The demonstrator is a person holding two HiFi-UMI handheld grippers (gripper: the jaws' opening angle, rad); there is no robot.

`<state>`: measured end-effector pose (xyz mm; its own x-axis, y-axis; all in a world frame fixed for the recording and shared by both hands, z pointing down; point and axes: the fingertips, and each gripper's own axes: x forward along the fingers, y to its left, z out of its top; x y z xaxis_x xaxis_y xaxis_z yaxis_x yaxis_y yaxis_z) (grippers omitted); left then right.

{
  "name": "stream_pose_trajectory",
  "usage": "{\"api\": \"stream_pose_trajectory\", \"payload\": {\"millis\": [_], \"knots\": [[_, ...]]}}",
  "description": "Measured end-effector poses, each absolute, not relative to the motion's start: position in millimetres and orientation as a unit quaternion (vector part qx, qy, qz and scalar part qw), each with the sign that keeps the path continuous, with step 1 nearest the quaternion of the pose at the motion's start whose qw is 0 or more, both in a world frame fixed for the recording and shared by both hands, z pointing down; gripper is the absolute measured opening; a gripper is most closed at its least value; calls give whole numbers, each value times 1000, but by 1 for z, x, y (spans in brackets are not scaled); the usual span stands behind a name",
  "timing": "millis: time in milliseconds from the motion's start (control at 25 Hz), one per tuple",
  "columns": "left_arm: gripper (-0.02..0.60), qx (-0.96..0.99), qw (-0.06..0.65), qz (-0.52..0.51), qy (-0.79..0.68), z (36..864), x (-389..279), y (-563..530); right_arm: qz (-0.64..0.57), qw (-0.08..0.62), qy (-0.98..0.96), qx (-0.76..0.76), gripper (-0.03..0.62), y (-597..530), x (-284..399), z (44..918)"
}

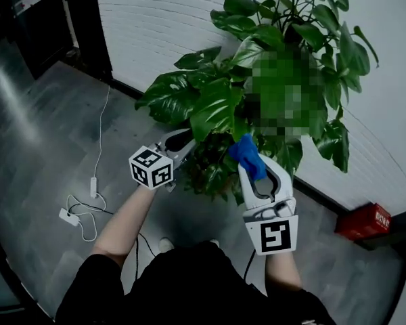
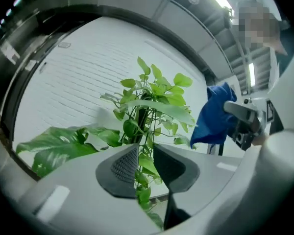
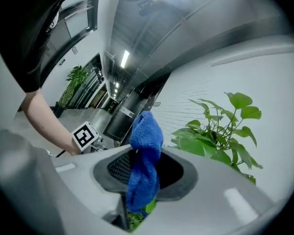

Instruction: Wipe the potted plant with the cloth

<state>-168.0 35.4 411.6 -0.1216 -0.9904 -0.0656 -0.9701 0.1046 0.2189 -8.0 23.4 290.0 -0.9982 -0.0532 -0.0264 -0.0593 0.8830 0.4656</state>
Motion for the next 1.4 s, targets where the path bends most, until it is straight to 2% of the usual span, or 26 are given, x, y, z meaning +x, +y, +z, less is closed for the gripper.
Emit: {"api": "stream_pose_trajectory", "payload": {"millis": [120,360,480,640,720,800,960,1080,1280,1400], "knots": [[81,672,60,-142,-724,402,-179,4,254,2,966,-49,106,16,-6,289],[81,640,38,-243,-728,360,-203,-14,246,19,964,-97,106,-20,2,255],[81,636,7,-233,-736,340,-214,-15,287,31,952,-98,106,-25,-2,221],[81,653,-22,-206,-729,330,-212,-13,367,101,922,-74,106,-5,-23,168],[81,668,-23,-212,-713,328,-210,-13,390,108,912,-73,106,10,-45,144],[81,686,-14,-229,-690,325,-212,-15,400,79,909,-85,106,18,-75,138],[81,728,-7,-230,-646,317,-210,-13,430,-30,897,-93,106,18,-146,176],[81,752,-2,-228,-618,315,-215,-11,434,-72,894,-81,106,17,-188,202],[80,784,28,-243,-570,323,-220,-9,416,-154,888,-120,106,-5,-218,247],[80,796,47,-257,-545,325,-221,-13,412,-177,884,-130,106,-2,-221,261]]}}
